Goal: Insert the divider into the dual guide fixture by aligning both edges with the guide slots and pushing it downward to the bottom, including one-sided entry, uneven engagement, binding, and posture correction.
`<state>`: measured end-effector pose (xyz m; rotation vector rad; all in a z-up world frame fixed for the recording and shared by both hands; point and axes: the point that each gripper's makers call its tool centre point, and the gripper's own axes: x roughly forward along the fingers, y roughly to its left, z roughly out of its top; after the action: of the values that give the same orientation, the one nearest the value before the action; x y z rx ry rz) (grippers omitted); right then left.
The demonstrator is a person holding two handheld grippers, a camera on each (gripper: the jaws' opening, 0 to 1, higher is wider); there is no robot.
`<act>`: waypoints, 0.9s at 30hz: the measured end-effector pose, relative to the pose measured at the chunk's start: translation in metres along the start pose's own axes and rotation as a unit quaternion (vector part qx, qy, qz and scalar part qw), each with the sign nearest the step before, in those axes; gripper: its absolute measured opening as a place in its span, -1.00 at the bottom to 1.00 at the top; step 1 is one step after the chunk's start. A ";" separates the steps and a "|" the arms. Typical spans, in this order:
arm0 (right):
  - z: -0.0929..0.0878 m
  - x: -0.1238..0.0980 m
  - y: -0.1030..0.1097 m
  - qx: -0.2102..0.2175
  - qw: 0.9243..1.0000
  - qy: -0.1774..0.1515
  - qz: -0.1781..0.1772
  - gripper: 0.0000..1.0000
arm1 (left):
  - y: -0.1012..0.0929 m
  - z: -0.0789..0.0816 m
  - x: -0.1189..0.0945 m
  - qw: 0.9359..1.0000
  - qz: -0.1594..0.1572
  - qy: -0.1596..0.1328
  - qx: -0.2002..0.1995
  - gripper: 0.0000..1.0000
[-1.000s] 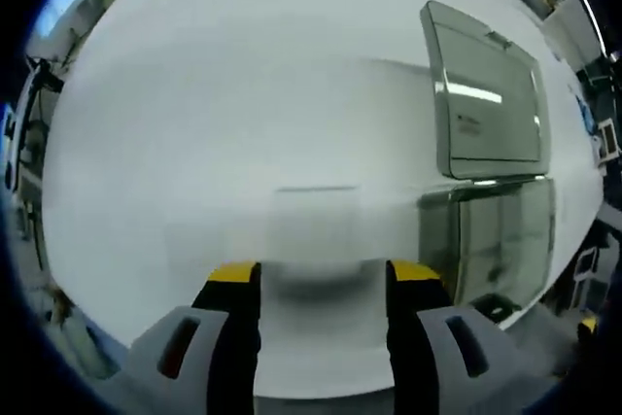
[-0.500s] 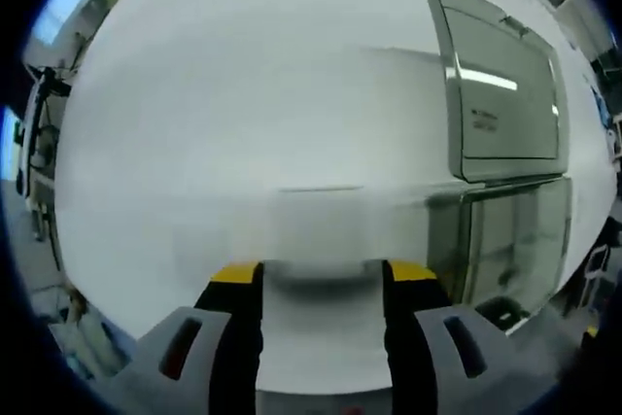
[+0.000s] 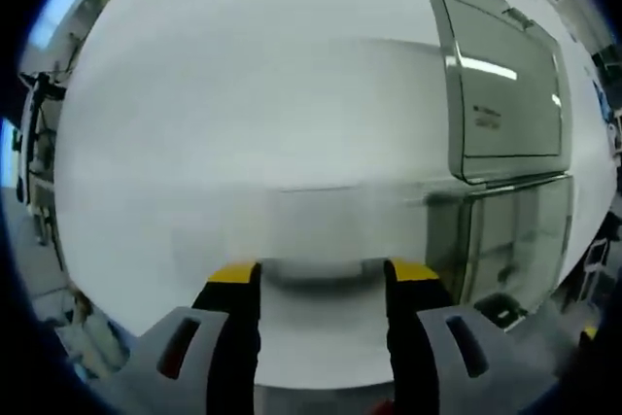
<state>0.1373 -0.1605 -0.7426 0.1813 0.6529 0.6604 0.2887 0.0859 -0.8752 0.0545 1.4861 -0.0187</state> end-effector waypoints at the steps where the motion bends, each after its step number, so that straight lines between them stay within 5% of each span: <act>1: -0.001 0.000 0.000 -0.001 1.000 0.001 0.001 -0.30 | 0.000 -0.001 0.000 1.000 0.001 0.001 -0.005 -0.01; 17: 0.000 -0.001 0.001 0.000 1.000 0.000 0.000 -0.31 | 0.002 0.001 -0.001 1.000 0.001 -0.014 -0.012 -0.06; 22: 0.000 -0.001 0.000 0.000 1.000 0.000 0.000 -0.32 | 0.003 0.003 -0.002 1.000 0.001 -0.019 -0.012 -0.33; 27: -0.001 -0.001 0.000 0.000 1.000 0.002 0.000 -0.32 | 0.003 0.003 -0.002 1.000 0.002 -0.018 -0.012 -0.37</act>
<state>0.1364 -0.1605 -0.7425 0.1799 0.6561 0.6600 0.2916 0.0889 -0.8732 0.0376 1.4499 0.0004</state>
